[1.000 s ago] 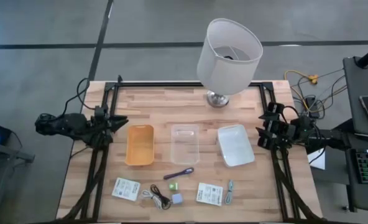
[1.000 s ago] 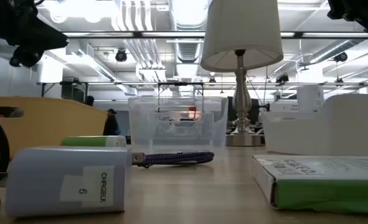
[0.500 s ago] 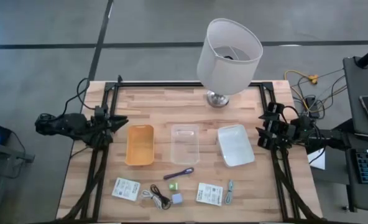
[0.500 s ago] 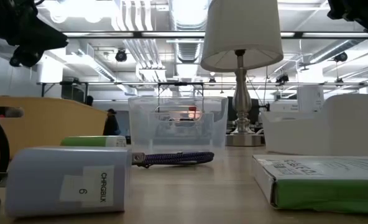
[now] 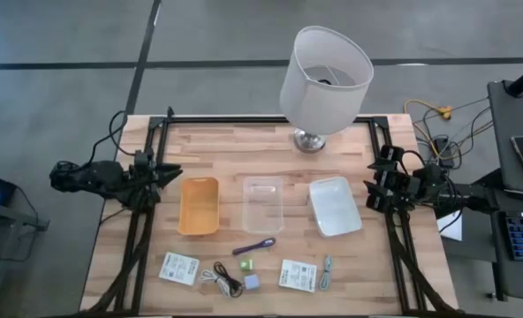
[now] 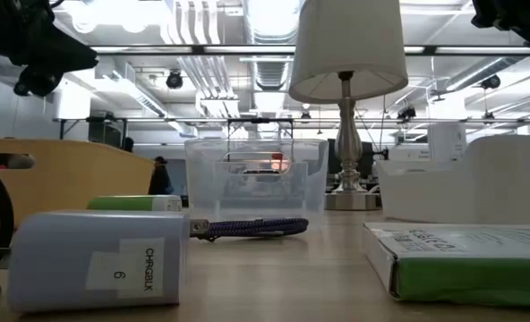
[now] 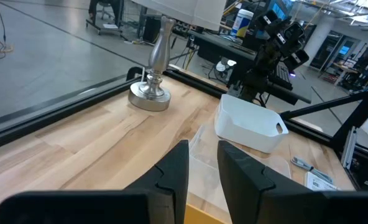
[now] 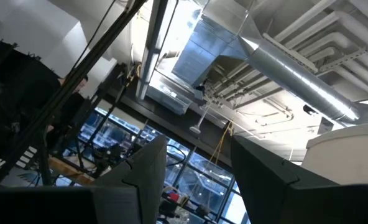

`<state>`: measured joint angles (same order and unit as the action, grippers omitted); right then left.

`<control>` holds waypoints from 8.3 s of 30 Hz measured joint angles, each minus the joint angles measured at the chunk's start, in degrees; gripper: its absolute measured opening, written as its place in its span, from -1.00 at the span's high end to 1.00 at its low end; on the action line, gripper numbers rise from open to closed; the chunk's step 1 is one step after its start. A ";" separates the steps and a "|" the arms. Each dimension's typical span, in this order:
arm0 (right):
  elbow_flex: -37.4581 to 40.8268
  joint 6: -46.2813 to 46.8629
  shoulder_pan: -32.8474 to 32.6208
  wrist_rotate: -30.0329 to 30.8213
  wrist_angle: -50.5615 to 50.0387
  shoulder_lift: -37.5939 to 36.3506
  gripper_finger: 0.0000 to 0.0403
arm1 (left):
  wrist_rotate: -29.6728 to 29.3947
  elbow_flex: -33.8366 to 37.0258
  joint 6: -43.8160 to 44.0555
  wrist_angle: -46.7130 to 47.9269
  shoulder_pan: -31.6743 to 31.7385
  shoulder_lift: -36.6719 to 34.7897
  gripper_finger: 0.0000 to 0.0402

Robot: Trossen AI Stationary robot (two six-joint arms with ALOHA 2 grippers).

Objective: Pick and place items into bin

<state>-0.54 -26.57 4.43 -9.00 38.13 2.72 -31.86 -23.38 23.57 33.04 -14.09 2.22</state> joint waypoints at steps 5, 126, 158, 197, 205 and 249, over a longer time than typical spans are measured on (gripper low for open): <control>-0.01 0.00 -0.01 -0.01 0.00 -0.01 0.19 | 0.00 -0.01 0.00 0.00 -0.01 0.00 0.65; -61.22 118.42 -30.46 3.13 -91.69 75.23 -0.38 | 11.88 -0.26 15.46 -27.80 -0.22 23.62 0.19; -85.52 160.39 -43.18 1.32 -99.44 117.03 -0.06 | 19.76 -0.04 10.27 -18.25 -0.17 19.70 0.19; -79.10 155.56 -44.21 2.84 -95.20 116.52 0.79 | 17.32 0.00 10.49 -18.49 -0.18 18.66 0.19; -78.95 152.15 -44.23 4.30 -94.24 116.05 0.81 | 16.52 0.00 10.54 -18.49 -0.15 18.73 0.19; -100.64 59.12 -6.30 0.57 -54.31 111.13 0.79 | 22.38 -4.90 4.12 -21.54 1.78 34.42 0.19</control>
<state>-101.17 32.55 -1.87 -8.43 -16.18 113.85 -9.47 -28.27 27.70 11.49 -12.30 36.64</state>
